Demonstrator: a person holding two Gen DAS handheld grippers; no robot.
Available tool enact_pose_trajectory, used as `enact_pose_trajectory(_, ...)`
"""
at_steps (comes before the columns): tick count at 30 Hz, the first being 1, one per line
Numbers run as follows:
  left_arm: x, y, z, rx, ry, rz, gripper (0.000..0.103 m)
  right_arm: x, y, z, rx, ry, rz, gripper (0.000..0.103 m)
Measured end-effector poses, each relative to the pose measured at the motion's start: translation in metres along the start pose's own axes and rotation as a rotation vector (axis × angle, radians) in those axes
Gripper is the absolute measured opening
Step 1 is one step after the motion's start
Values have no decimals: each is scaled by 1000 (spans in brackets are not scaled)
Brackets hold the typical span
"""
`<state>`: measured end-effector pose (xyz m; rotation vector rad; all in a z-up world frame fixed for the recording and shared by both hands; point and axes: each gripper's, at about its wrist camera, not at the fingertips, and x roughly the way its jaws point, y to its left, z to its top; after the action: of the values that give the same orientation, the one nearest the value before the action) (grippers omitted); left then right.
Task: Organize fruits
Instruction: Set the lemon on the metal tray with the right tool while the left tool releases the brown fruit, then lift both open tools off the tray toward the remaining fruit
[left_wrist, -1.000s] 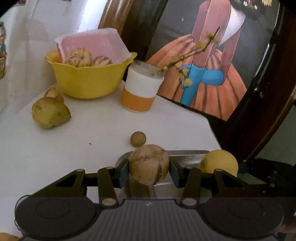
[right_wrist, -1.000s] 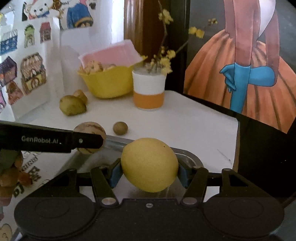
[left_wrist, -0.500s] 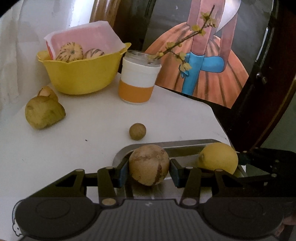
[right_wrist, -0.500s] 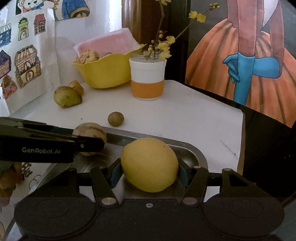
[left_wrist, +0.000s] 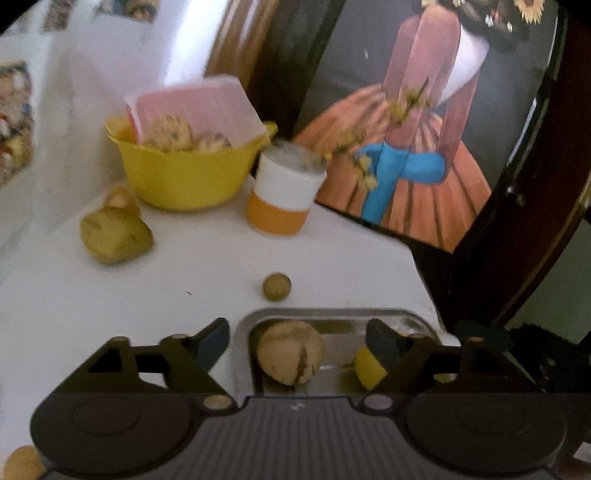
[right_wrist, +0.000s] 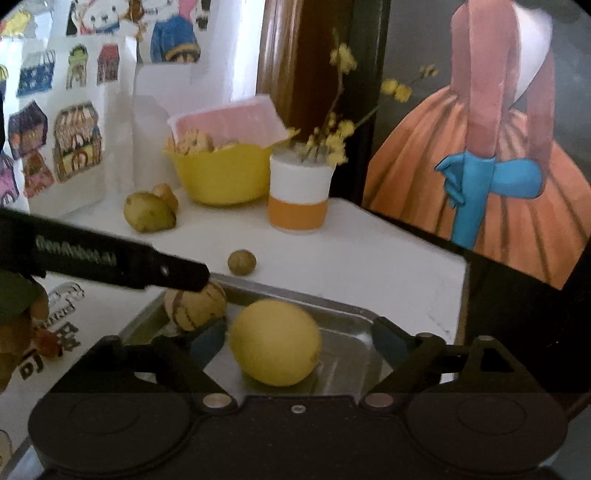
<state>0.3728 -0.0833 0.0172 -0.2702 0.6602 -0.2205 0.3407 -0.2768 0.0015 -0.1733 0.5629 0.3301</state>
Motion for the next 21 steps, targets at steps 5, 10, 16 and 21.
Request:
enact_pose_trajectory(5, -42, -1, -5, 1, -101, 47, 102, -46, 7, -2, 40, -91, -18, 102)
enact_pose_trajectory(10, -84, -5, -16, 15, -154, 79, 102, -97, 18, -4, 71, -153, -28, 102)
enact_pose_trajectory(16, -138, -4, -41, 10, -175, 59, 102, -152, 39, -19, 103, -177, -30, 102)
enact_pose_trajectory(21, -175, -2, -68, 27, -180, 43, 102, -186, 63, -42, 105, -156, -34, 102)
